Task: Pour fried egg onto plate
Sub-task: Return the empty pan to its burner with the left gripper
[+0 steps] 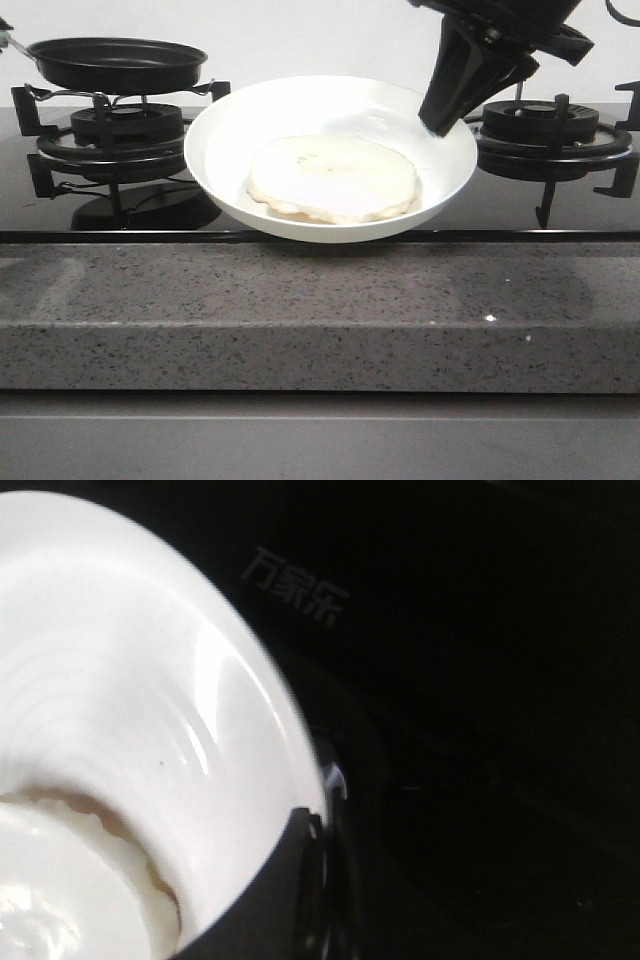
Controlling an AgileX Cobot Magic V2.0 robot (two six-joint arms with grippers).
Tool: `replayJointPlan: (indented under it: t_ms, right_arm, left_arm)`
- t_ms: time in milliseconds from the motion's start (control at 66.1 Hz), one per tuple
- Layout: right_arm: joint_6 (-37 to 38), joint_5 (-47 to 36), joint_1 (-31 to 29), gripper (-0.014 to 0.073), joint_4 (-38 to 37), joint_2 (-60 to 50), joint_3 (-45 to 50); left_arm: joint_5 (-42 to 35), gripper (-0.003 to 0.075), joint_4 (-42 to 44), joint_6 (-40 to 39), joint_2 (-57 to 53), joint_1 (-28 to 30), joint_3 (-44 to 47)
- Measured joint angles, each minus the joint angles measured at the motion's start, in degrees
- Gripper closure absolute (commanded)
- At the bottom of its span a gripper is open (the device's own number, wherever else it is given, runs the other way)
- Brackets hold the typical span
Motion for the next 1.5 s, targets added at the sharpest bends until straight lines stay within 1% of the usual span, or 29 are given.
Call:
replayJointPlan:
  t_ms: [378, 454, 545, 696, 757, 817, 848, 1044, 1256, 1317, 1498]
  right_arm:
    - [0.0, 0.0, 0.0, 0.0659, 0.0, 0.0, 0.0]
    - [0.0, 0.0, 0.0, 0.0659, 0.0, 0.0, 0.0]
    - [0.0, 0.0, 0.0, 0.0659, 0.0, 0.0, 0.0]
    - [0.0, 0.0, 0.0, 0.0659, 0.0, 0.0, 0.0]
    - [0.0, 0.0, 0.0, 0.0659, 0.0, 0.0, 0.0]
    - [0.0, 0.0, 0.0, 0.0659, 0.0, 0.0, 0.0]
    - [0.0, 0.0, 0.0, 0.0659, 0.0, 0.0, 0.0]
    - [0.0, 0.0, 0.0, 0.0659, 0.0, 0.0, 0.0]
    - [0.0, 0.0, 0.0, 0.0659, 0.0, 0.0, 0.0]
    - [0.0, 0.0, 0.0, 0.0659, 0.0, 0.0, 0.0]
    - [0.0, 0.0, 0.0, 0.0659, 0.0, 0.0, 0.0]
  left_arm:
    - [-1.3, 0.0738, -1.9, -0.3, 1.7, 0.0, -0.1]
    - [-1.3, 0.0718, -1.4, -0.5, 1.7, 0.0, -0.2]
    - [-1.3, 0.0623, -0.8, -0.7, 1.7, 0.0, -0.2]
    - [-1.0, 0.0342, 0.7, -0.7, 1.7, 0.1, -0.2]
    - [-0.6, 0.0244, 1.1, -0.1, 1.7, 0.1, -0.2]
    - [0.0, 0.0172, 1.2, 0.6, 1.7, 0.1, -0.2]
    - [0.3, 0.0155, 1.2, 0.7, 1.7, 0.1, -0.2]
    - [2.1, 0.0153, 3.4, 1.0, 1.7, 1.4, -0.3]
    - [8.6, 0.0153, 5.8, 1.1, 1.5, 6.0, -1.7]
    - [9.4, 0.0153, 6.7, 1.1, 0.9, 7.3, -1.7]
    - [9.8, 0.0153, 14.6, 0.8, -4.8, 9.8, -1.7]
